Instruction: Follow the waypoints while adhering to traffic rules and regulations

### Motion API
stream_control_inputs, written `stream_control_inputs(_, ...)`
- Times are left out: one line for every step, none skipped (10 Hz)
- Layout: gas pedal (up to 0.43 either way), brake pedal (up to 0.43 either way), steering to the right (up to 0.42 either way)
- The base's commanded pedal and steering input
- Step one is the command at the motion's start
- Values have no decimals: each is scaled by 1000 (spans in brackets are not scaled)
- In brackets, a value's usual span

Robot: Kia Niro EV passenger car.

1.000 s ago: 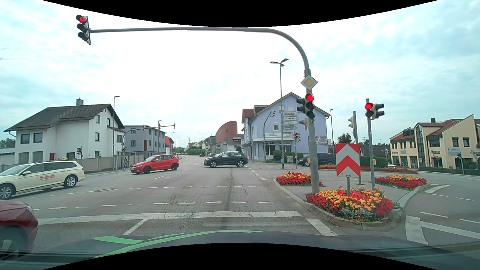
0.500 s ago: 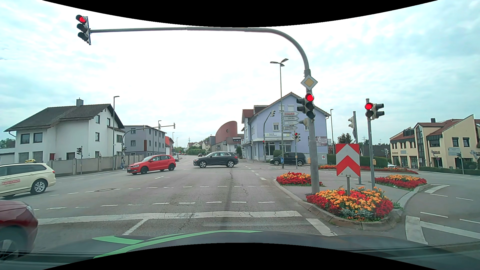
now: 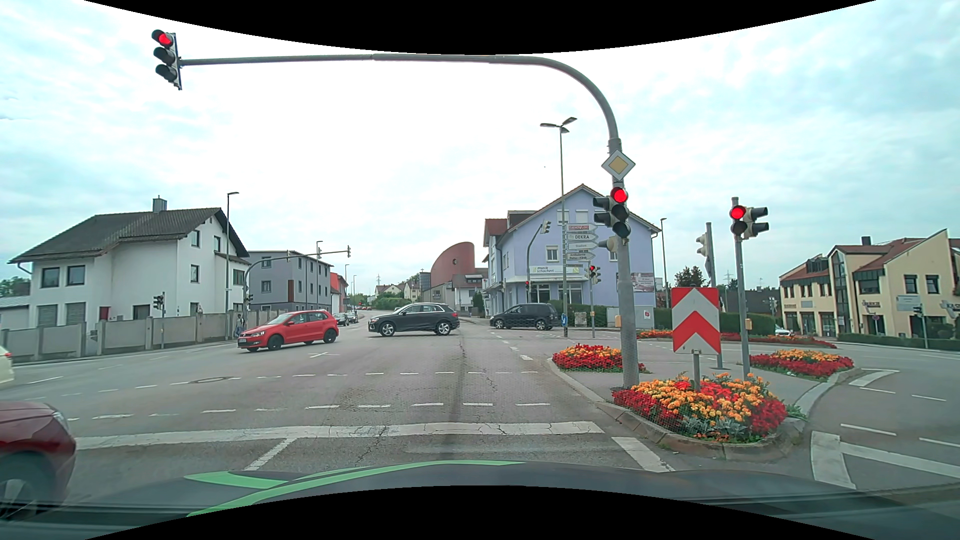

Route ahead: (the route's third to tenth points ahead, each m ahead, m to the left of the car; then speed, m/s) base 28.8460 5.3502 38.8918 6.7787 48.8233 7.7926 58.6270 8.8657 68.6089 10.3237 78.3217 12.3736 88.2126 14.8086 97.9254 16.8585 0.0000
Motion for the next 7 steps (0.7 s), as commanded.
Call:
stream_control_inputs(0,280,4)
stream_control_inputs(0,274,4)
stream_control_inputs(0,274,5)
stream_control_inputs(0,280,4)
stream_control_inputs(0,274,4)
stream_control_inputs(0,274,5)
stream_control_inputs(0,274,5)
